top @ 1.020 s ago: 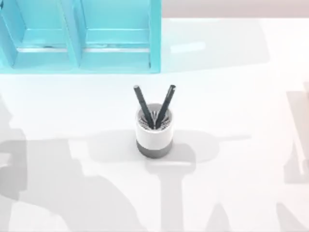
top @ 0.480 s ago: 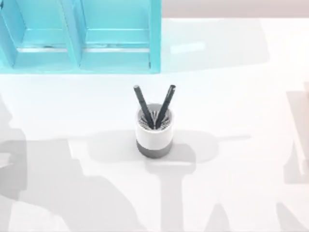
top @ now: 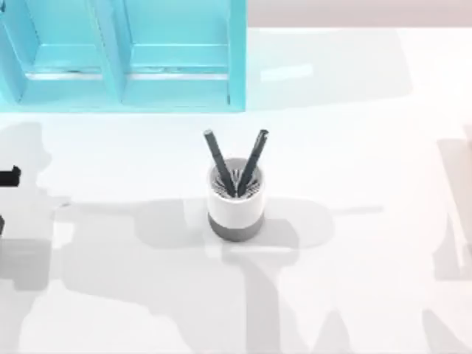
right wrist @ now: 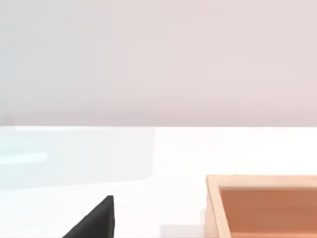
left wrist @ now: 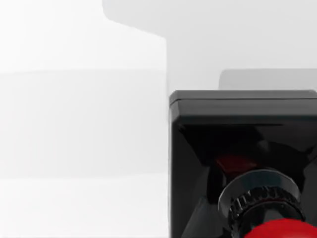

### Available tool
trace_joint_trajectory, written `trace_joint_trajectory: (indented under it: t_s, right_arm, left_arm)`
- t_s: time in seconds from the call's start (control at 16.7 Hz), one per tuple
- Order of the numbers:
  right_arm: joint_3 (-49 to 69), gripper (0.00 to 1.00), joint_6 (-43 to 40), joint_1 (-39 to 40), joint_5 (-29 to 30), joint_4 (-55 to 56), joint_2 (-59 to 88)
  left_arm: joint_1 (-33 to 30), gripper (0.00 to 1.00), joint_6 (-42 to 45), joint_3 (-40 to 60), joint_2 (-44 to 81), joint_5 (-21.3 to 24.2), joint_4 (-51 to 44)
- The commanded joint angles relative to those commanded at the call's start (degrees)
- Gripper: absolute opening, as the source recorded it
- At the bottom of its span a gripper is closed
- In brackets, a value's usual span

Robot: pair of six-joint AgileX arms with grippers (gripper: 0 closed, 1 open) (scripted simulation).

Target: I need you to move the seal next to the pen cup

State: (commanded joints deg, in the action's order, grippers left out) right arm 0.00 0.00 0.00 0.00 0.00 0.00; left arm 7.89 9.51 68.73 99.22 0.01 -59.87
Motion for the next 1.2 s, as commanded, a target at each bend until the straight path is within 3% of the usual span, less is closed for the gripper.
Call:
trace_joint_trajectory:
  t_s: [0.42,0.9,1.2]
  right_arm:
    - [0.0,1.0,0.0,0.0,0.0,0.0,0.0]
    - [0.0,1.0,0.0,0.0,0.0,0.0,0.0]
    - [0.0,1.0,0.0,0.0,0.0,0.0,0.0]
  left_arm:
    - [-17.5,0.0,-17.8,14.6,-5.4,0.0,-20.2]
    - [-19.7,0.0,-20.2,16.9,-5.2,0.1,-22.1]
    - [-28.2,0.0,-28.4,29.4,4.5,0.1,-25.2]
